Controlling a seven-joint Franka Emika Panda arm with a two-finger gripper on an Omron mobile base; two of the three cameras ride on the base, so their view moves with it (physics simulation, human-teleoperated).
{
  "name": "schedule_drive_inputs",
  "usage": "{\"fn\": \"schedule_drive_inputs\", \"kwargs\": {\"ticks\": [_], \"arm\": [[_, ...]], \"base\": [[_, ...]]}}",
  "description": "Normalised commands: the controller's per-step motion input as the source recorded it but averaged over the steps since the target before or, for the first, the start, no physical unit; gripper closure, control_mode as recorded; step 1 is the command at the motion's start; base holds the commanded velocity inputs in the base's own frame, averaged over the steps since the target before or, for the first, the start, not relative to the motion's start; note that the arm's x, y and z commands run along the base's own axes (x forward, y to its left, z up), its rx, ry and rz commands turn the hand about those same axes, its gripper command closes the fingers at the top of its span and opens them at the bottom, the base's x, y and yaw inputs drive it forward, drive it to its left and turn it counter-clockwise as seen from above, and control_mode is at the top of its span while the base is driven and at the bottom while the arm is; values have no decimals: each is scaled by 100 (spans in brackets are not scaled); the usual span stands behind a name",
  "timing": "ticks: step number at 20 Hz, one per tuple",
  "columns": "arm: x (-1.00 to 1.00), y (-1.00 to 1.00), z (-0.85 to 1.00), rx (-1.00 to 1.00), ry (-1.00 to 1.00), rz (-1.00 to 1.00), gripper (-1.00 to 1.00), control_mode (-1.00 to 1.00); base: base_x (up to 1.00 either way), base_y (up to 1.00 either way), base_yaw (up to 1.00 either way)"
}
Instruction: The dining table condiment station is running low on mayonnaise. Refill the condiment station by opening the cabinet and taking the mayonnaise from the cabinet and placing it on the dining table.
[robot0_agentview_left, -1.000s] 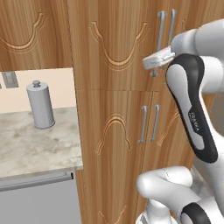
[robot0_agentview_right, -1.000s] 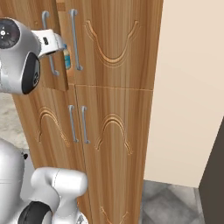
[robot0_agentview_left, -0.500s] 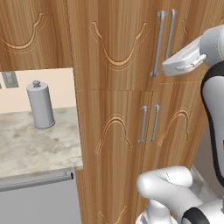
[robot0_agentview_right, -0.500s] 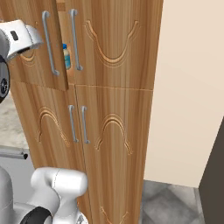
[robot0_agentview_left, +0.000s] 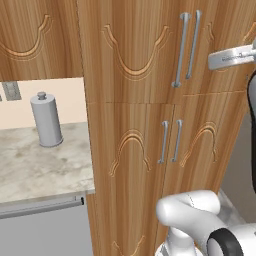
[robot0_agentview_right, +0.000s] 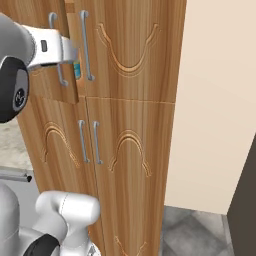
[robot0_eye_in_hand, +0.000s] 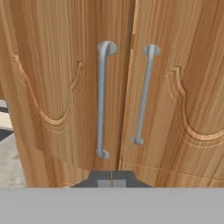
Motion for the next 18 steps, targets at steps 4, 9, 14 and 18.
{"fn": "schedule_drive_inputs", "kwargs": {"ticks": [4,9,14,18], "arm": [[18,-67,-50,72,12,-24,100,-100],[21,-30,-27,76,15,-14,100,-100],[14,-16,0,75,17,-1,100,-100],[6,0,0,62,20,0,100,-100]], "base": [[0,0,0],[0,0,0],[0,0,0],[0,0,0]]}}
